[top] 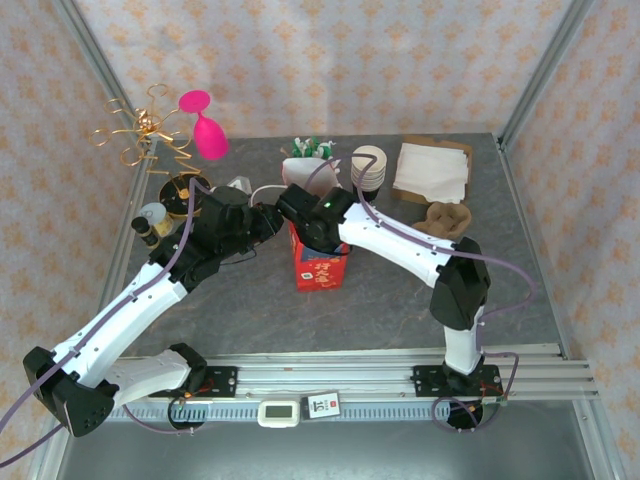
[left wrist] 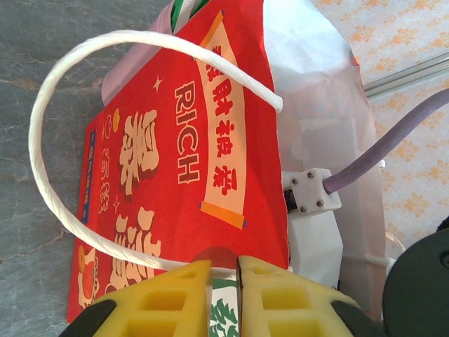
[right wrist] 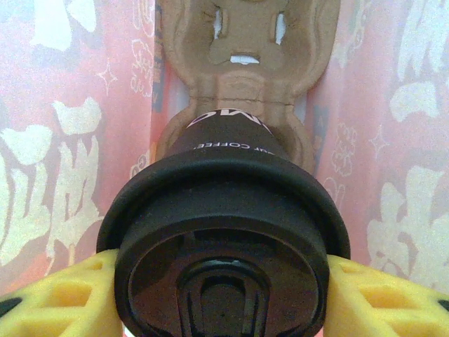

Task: Pack the takeout coffee

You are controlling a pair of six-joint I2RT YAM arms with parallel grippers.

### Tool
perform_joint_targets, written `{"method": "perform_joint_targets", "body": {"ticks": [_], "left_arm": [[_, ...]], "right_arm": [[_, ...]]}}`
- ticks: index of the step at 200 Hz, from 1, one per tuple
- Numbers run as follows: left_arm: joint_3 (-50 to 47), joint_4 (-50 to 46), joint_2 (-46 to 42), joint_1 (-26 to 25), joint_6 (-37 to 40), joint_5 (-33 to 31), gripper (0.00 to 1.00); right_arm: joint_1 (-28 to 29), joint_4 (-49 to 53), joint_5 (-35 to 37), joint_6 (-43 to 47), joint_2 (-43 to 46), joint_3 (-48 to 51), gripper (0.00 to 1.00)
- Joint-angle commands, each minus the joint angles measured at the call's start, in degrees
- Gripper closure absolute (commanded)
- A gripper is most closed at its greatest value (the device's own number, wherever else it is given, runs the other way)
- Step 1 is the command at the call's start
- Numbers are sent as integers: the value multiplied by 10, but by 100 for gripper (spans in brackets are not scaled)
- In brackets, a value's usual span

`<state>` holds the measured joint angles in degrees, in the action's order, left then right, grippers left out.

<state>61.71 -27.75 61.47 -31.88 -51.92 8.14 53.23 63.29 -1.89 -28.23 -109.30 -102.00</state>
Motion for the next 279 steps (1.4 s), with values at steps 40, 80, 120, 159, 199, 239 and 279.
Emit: {"method": "perform_joint_targets", "body": {"ticks": [40,80,120,159,199,239,279], "left_arm": [[16,-17,-4,-2,16,-20,80],[18,-20,-5,-3,18,-26,79],[20,-19,-4,-3,18,-25,78],[23,-19,-4,-3,17,-25,77],[24,-22,-4,-3,18,-29,76],[26,-24,-8,-3,17,-34,75],[24,-24,-11,-3,17,-38,75]], "right_arm": [[-7,-13,-13,11,-69,48,59],[-7,-10,-9,13,-70,54,58],[-7,-4,-3,14,-70,40,58],[-7,-2,-1,14,-68,33,58],[-7,3,2,14,-68,26,55],[-7,9,3,15,-71,14,54],[-7,16,6,17,-73,3,51]]}}
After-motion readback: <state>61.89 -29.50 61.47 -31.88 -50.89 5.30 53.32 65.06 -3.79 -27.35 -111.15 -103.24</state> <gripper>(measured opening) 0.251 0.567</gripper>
